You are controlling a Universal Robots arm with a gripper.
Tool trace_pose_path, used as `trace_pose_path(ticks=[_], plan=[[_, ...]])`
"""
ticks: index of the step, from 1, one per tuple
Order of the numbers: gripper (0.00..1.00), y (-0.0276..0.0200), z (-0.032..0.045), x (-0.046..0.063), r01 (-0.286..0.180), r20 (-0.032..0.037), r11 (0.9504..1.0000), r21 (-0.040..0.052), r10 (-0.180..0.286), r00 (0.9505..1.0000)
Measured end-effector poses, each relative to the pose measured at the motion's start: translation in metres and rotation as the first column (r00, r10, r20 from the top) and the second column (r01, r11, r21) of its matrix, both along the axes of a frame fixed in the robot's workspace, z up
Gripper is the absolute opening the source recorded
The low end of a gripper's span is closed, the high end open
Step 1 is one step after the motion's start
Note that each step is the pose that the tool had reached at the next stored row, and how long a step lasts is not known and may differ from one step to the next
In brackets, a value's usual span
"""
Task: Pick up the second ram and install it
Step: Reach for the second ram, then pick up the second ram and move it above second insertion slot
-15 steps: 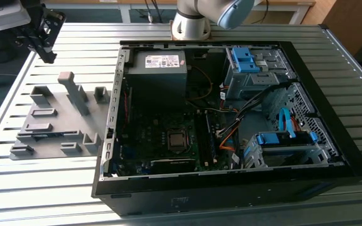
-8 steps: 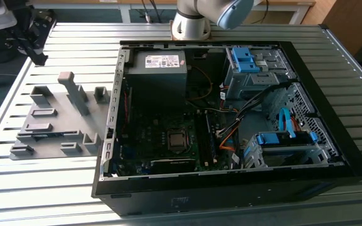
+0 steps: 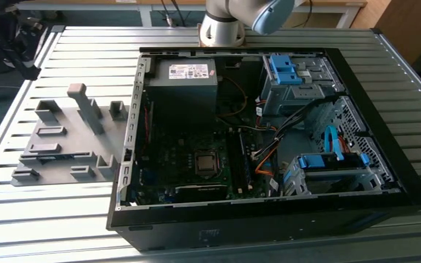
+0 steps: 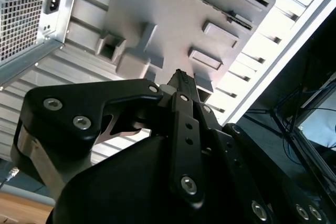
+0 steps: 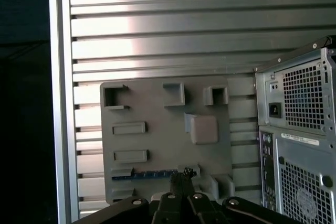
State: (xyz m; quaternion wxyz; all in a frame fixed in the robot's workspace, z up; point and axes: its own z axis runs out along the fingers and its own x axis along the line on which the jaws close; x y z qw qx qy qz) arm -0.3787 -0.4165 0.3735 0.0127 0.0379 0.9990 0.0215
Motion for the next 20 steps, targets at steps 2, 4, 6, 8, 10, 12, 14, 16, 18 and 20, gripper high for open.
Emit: trace_pose_path(ticks=[2, 4, 6, 8, 10, 12, 14, 16, 18, 20], plan=[[0.11, -0.0003, -0.0002, -0.008, 0.0, 0.0001, 1.0, 0.0001, 0.0, 1.0], [0.11, -0.0005, -0.0003, -0.013, 0.0, 0.0002, 1.0, 0.0002, 0.0, 1.0], [0.11, -0.0005, -0.0003, -0.014, 0.0, 0.0001, 1.0, 0.0001, 0.0, 1.0], [0.11, -0.0005, -0.0003, -0.014, 0.0, 0.0001, 1.0, 0.0001, 0.0, 1.0], [0.11, -0.0005, -0.0003, -0.015, 0.0, 0.0001, 1.0, 0.0001, 0.0, 1.0], [0.11, -0.0005, -0.0003, -0.015, 0.0, 0.0001, 1.0, 0.0001, 0.0, 1.0], [0.11, -0.0005, -0.0003, -0.015, 0.0, 0.0001, 1.0, 0.0001, 0.0, 1.0], [0.11, -0.0005, -0.0003, -0.015, 0.0, 0.0002, 1.0, 0.0001, 0.0, 1.0], [0.11, -0.0005, -0.0003, -0.015, 0.0, 0.0001, 1.0, 0.0001, 0.0, 1.0], [0.11, -0.0005, -0.0003, -0.015, -0.001, 0.0002, 1.0, 0.0001, 0.001, 1.0]])
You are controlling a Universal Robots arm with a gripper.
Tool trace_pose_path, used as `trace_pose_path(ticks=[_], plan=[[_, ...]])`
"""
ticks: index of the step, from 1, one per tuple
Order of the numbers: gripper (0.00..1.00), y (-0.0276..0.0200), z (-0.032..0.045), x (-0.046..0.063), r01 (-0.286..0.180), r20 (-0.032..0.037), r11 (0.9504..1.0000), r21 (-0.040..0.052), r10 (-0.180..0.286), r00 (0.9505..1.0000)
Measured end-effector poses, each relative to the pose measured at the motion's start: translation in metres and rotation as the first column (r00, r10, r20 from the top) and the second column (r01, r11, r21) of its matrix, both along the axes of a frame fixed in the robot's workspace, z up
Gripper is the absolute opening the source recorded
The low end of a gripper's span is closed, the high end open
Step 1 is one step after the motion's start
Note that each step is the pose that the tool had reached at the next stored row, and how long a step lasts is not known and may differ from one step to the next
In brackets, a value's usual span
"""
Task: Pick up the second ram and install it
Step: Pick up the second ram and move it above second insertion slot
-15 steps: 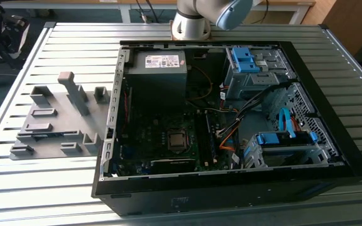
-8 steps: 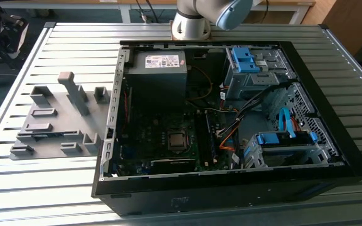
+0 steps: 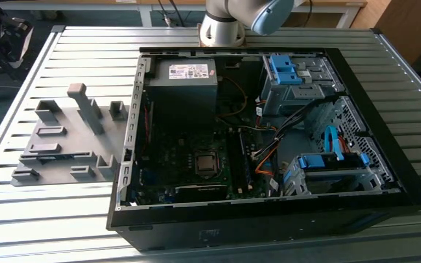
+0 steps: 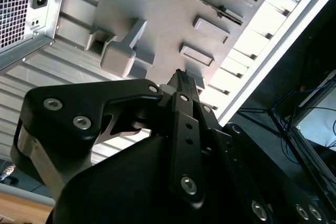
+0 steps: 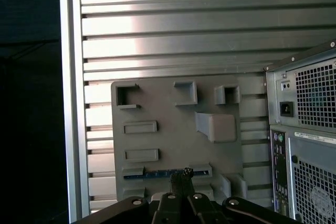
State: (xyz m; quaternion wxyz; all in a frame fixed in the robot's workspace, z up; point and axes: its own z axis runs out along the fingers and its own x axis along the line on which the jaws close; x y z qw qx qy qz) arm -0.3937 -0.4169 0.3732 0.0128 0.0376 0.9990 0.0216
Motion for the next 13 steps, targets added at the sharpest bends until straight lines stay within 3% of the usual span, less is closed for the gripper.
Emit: trace_pose_path(ticks=[7, 13], plan=[[0.11, -0.0002, -0.0001, -0.0005, -0.045, 0.0, 0.999, 0.0, 0.045, 0.999], [0.11, -0.0003, -0.0002, -0.0013, -0.126, -0.0001, 0.992, -0.0001, 0.126, 0.992]])
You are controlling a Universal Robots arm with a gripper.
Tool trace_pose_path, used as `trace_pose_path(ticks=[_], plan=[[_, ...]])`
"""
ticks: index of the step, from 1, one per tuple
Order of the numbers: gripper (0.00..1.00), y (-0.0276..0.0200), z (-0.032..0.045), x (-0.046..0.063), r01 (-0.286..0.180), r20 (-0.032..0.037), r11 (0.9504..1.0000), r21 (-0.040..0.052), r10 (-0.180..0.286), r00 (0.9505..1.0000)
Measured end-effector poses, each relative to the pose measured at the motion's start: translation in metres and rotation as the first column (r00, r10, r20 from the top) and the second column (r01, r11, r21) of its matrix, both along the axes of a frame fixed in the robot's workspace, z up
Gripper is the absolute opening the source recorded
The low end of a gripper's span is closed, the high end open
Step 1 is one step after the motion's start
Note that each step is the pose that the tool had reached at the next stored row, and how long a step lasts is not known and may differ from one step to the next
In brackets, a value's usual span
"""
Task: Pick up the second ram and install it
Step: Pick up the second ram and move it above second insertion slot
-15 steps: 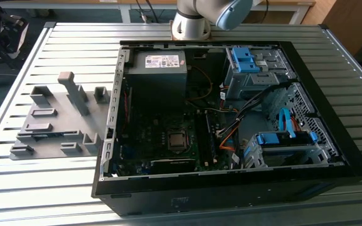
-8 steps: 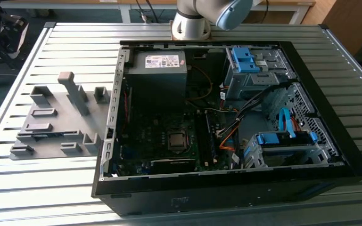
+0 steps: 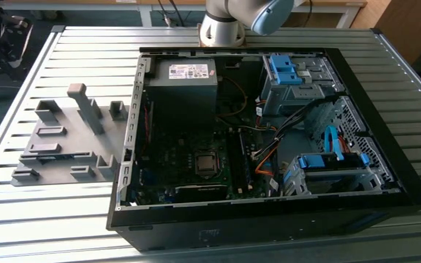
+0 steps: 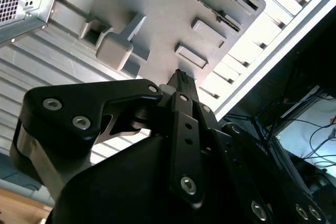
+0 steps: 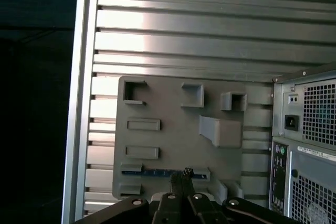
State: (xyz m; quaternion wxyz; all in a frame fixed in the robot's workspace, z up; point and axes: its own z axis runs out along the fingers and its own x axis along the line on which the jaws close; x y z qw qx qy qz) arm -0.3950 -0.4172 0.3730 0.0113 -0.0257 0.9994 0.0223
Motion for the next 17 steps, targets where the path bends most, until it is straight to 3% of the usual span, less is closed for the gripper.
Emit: trace_pose_path(ticks=[7, 14, 17], plan=[[0.11, 0.0, -0.0003, -0.0008, -0.102, 0.0001, 0.9948, 0.0, 0.102, 0.9948], [0.11, 0.0, -0.0006, -0.0013, -0.205, -0.0001, 0.9788, -0.0008, 0.205, 0.9788], [0.11, 0.0, -0.0006, -0.0014, -0.231, -0.0022, 0.973, -0.0101, 0.231, 0.973]])
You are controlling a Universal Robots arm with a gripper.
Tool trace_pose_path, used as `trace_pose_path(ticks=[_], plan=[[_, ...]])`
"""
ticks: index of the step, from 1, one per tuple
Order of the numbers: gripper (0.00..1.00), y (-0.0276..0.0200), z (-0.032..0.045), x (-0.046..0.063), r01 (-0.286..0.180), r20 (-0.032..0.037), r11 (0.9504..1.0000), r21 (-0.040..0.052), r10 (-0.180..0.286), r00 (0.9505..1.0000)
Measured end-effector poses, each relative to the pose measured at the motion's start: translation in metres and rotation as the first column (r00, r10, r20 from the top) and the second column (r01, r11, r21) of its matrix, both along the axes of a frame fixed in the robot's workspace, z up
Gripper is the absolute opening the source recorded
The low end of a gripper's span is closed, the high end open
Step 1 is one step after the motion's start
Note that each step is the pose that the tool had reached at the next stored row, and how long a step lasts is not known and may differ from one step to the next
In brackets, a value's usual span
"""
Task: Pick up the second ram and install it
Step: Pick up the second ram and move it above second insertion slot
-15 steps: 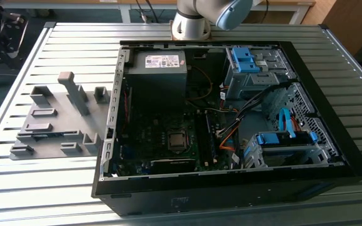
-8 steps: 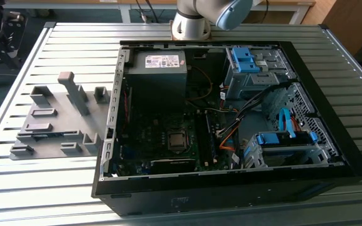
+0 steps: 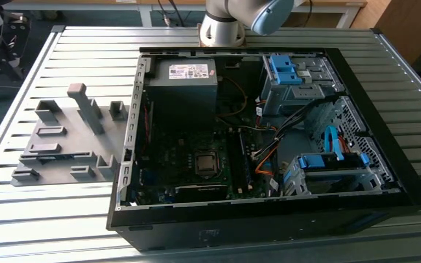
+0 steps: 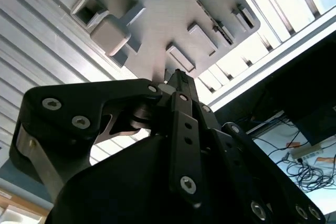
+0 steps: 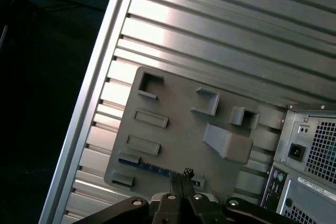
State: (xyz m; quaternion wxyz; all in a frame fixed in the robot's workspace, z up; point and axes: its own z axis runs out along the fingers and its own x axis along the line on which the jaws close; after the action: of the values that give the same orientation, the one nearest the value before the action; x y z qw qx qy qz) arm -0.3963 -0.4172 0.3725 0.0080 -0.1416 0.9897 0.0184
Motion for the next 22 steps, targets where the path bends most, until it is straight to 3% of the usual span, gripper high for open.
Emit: trace_pose_path(ticks=[2, 14, 22], plan=[[0.11, -0.0001, -0.0001, -0.0002, -0.009, 0.0001, 0.9999, -0.0099, 0.009, 1.0], [0.11, -0.0001, 0.0, -0.0002, -0.015, -0.0001, 0.9998, -0.0106, 0.015, 0.9999], [0.11, -0.0001, 0.0, -0.0002, -0.054, 0.0, 0.9985, -0.0105, 0.054, 0.9985]])
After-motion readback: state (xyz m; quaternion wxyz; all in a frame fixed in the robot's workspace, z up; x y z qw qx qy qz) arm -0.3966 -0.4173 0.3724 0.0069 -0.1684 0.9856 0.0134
